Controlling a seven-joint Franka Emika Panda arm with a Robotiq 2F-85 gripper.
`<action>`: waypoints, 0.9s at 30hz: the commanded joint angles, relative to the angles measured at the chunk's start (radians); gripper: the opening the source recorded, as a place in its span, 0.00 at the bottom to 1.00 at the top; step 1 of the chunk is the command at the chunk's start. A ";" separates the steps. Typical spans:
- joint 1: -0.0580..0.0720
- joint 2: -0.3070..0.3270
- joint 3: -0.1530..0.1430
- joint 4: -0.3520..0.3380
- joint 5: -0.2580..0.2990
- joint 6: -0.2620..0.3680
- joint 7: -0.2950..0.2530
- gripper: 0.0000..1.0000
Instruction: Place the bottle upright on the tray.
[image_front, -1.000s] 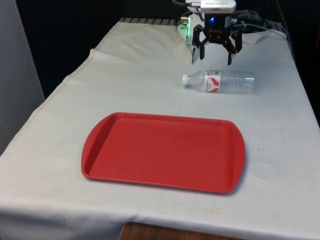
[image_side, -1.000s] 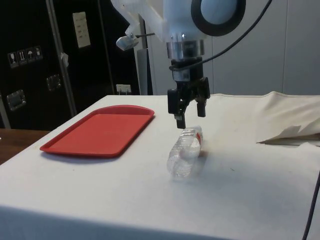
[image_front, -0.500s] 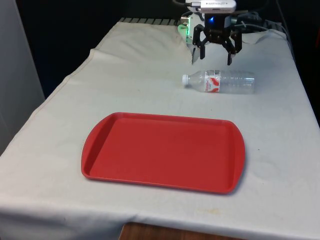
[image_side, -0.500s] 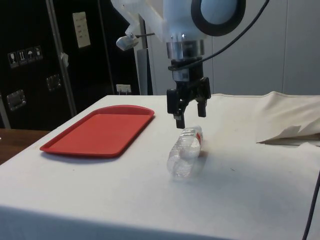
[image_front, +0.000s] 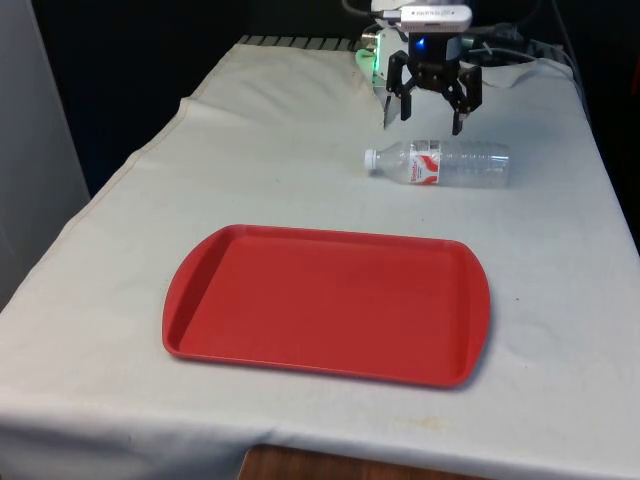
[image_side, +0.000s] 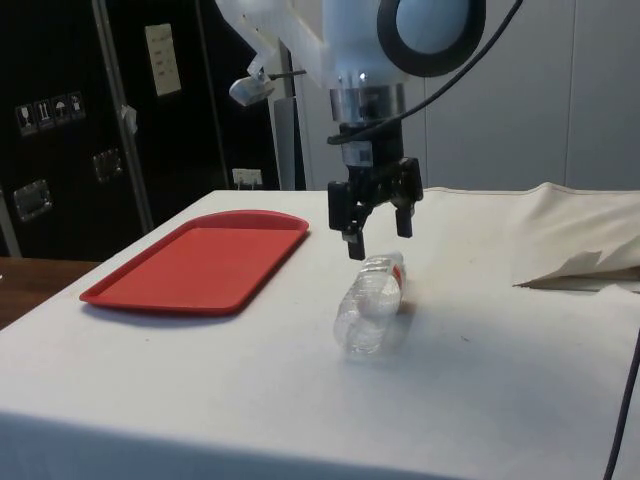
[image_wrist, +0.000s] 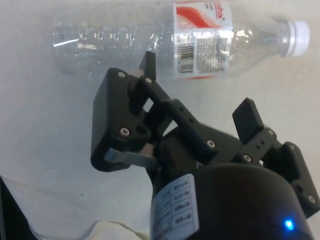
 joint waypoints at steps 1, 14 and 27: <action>0.000 0.004 -0.001 0.000 0.007 0.009 0.011 1.00; -0.002 0.009 -0.001 0.001 0.006 0.010 0.102 1.00; -0.004 0.012 -0.001 0.001 0.005 0.011 0.192 1.00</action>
